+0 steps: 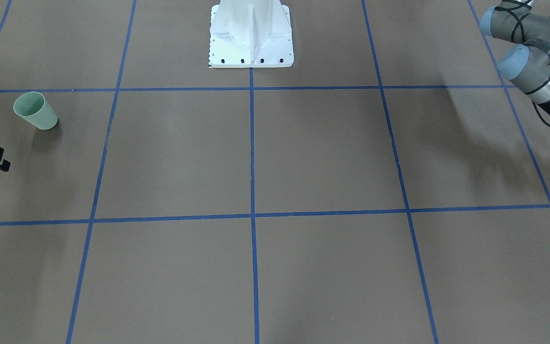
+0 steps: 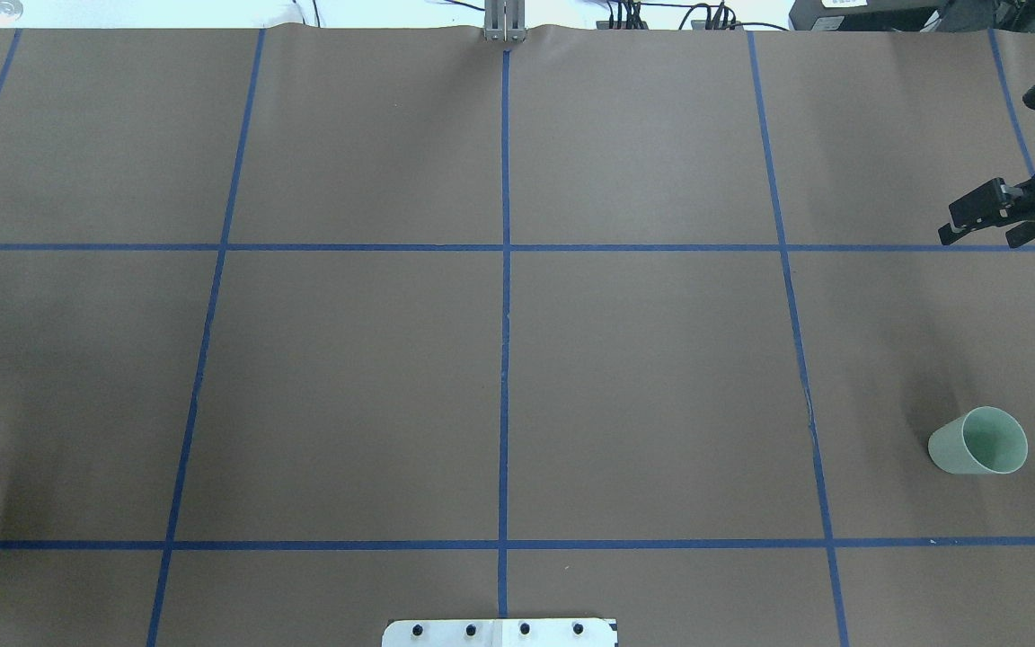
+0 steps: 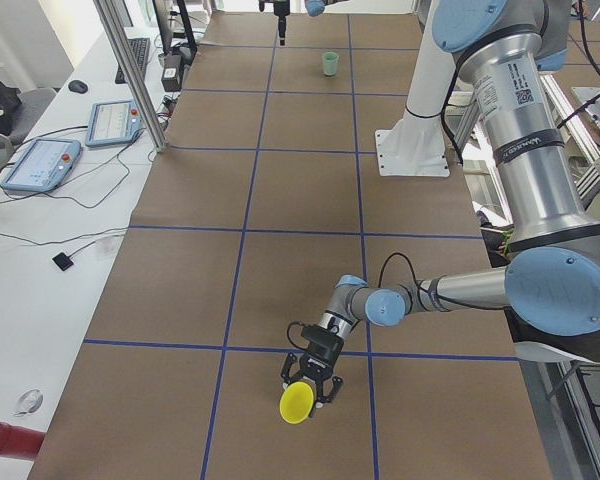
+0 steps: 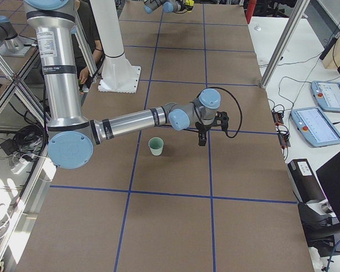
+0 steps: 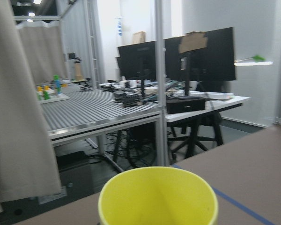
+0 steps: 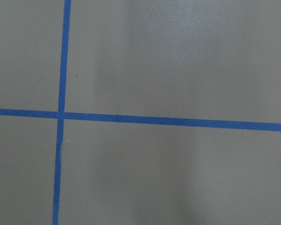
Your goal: Transfer and stack yellow cup on green cup
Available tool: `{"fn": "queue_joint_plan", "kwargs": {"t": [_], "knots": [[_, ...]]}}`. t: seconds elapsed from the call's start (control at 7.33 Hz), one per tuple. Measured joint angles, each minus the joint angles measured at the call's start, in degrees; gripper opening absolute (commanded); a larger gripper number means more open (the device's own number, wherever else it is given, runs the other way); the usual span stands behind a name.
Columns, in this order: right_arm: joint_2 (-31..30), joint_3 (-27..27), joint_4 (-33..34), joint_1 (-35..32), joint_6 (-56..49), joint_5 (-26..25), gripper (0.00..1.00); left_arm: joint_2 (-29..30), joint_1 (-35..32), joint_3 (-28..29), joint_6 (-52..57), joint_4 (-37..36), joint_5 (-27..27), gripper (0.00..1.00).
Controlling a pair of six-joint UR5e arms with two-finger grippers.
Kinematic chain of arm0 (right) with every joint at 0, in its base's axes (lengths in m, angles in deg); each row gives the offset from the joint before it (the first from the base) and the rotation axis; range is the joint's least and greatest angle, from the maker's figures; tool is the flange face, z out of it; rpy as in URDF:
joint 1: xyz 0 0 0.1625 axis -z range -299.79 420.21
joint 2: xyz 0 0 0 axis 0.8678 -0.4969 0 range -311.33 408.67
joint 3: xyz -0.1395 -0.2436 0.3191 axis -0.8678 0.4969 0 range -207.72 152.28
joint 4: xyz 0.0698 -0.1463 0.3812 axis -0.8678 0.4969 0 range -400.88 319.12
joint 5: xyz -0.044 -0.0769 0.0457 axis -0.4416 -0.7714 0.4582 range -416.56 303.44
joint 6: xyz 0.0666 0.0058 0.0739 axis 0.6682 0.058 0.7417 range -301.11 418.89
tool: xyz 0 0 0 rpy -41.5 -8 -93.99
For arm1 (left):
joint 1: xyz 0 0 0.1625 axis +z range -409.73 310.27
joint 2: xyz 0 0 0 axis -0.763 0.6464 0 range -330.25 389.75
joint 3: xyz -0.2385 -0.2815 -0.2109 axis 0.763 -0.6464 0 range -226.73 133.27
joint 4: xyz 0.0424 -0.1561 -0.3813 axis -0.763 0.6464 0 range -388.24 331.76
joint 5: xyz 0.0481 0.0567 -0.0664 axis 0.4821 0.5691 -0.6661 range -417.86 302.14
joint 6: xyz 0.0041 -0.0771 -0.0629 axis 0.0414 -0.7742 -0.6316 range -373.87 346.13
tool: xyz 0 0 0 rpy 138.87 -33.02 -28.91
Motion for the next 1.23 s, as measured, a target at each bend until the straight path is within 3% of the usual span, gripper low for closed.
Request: {"fn": "queue_joint_plan", "kwargs": {"t": [0.41,0.68,0.95,1.23], "knots": [[0.48,0.91,0.0,0.05,0.84,0.04,1.0,10.8,0.21,4.24,22.89,19.7,2.92,0.57],[1.51,1.92,0.0,0.08,0.88,0.04,1.0,17.23,1.91,4.58,37.0,29.13,3.27,0.57],[2.72,2.19,0.0,0.12,0.94,0.04,1.0,25.42,6.11,4.48,46.52,32.02,2.41,0.57],[4.75,2.66,0.0,0.28,1.13,0.03,1.0,34.05,9.44,4.55,53.9,32.42,-3.72,0.57]]}}
